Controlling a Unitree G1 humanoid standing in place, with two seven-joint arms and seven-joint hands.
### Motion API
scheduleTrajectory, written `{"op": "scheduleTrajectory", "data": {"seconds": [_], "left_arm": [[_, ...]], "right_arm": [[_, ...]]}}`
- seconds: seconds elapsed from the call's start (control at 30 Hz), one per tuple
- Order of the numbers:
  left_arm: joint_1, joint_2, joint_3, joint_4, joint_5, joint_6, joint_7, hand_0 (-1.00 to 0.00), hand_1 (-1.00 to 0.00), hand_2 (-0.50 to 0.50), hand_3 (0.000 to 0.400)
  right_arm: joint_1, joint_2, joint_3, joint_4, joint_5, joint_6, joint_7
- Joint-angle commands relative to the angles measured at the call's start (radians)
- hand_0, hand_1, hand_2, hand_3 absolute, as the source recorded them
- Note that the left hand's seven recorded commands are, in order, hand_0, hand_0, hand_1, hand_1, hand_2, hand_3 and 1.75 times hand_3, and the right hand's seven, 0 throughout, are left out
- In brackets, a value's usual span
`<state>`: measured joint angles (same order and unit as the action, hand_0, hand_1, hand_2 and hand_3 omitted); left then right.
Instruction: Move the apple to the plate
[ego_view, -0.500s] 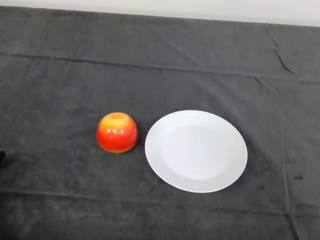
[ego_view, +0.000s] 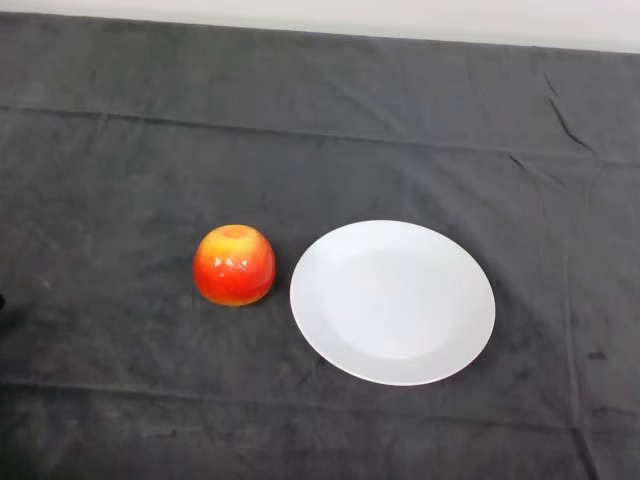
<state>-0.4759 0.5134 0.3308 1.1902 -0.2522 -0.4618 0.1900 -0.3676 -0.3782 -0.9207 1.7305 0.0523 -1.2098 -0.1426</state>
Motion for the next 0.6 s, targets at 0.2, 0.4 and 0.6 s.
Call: {"op": "scheduleTrajectory", "data": {"seconds": [0.2,0.4,0.6], "left_arm": [[-0.045,0.038,-0.012,-0.036,0.035,-0.034,0.007,0.00,0.00,0.00,0.000],[-0.063,0.044,-0.022,-0.038,0.056,-0.060,-0.002,0.00,0.00,0.00,0.000],[-0.088,0.053,-0.032,-0.035,0.077,-0.088,-0.018,0.00,0.00,0.00,0.000]], "right_arm": [[0.111,0.131,-0.0088,0.110,-0.0016,0.064,-0.0019],[0.111,0.131,-0.0086,0.110,-0.0014,0.064,-0.0018],[0.111,0.131,-0.0086,0.110,-0.0013,0.063,-0.0018]]}}
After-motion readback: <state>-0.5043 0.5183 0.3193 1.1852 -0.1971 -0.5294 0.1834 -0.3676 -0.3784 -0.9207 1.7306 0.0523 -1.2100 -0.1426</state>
